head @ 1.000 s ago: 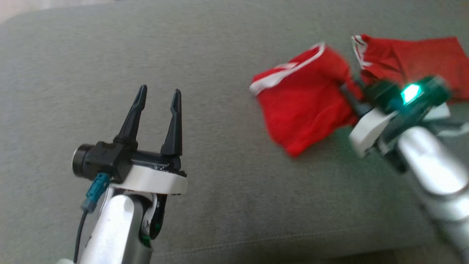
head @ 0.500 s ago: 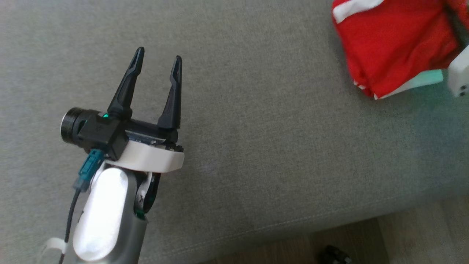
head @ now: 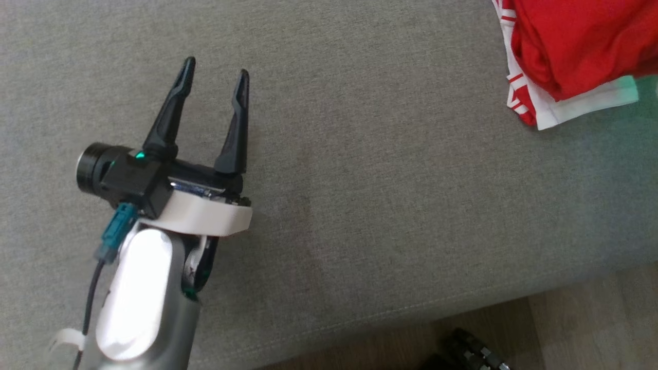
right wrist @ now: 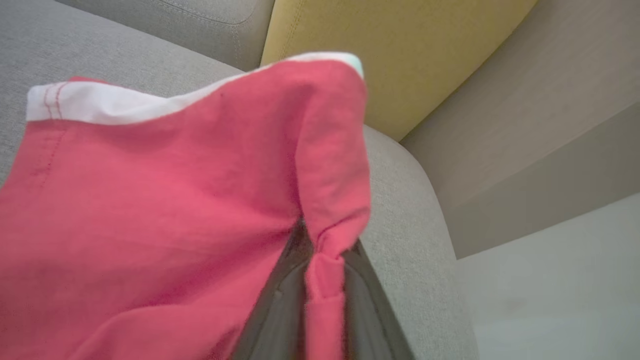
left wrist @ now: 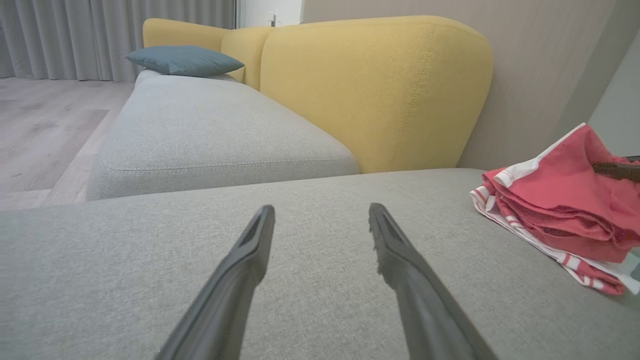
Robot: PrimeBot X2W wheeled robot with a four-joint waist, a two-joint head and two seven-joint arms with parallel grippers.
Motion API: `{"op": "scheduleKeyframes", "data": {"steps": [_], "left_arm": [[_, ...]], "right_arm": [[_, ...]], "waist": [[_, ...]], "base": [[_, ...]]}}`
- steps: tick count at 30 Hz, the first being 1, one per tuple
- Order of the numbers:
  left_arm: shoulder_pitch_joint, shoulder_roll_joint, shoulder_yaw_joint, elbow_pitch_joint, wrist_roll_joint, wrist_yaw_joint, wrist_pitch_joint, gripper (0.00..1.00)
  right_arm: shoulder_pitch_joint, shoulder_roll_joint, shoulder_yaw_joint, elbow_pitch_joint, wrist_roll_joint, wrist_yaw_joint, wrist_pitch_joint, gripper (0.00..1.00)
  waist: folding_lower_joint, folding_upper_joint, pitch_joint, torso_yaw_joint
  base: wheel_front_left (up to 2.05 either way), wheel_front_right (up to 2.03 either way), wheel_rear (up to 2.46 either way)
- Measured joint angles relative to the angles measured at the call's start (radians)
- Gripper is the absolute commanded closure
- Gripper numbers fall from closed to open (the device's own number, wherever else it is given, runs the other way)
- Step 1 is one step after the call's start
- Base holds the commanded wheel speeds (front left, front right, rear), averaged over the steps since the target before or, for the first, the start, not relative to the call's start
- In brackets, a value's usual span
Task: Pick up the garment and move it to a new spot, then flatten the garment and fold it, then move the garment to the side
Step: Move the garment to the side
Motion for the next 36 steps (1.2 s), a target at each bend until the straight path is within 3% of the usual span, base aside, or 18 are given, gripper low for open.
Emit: {"op": "scheduleKeyframes", "data": {"steps": [1,2,14,26,36], "left_arm": [[-0.002,0.0,0.004,0.0,0.0,0.0,0.0,0.0],[-0.004,0.0,0.009,0.001,0.0,0.0,0.0,0.0],[-0.002,0.0,0.012,0.015,-0.021,0.003,0.0,0.0],[0.093,-0.001,0.008,0.013,-0.072,0.063,0.0,0.0],[0.222,0.001,0.006,0.048,-0.083,0.089,0.0,0.0]], "right_arm": [[0.0,0.006,-0.018,0.002,-0.004,0.0,0.017,0.16],[0.001,0.012,-0.031,0.003,-0.008,0.0,0.035,0.0],[0.04,0.069,-0.121,-0.092,-0.073,0.0,0.022,0.0],[0.236,0.334,-0.149,-0.284,-0.011,0.0,-0.099,0.0],[0.52,0.492,-0.148,-0.379,-0.08,0.0,-0.26,0.0]], "waist": [[0.0,0.0,0.0,0.001],[0.0,0.0,-0.001,0.002],[0.0,0.0,-0.067,0.019],[-0.0001,0.0,-0.25,0.078],[-0.0001,0.0001,-0.395,0.151]], "base": [[0.0,0.0,0.0],[0.0,0.0,0.0],[0.0,0.0,0.0],[0.0,0.0,0.0],[0.0,0.0,0.0]]}}
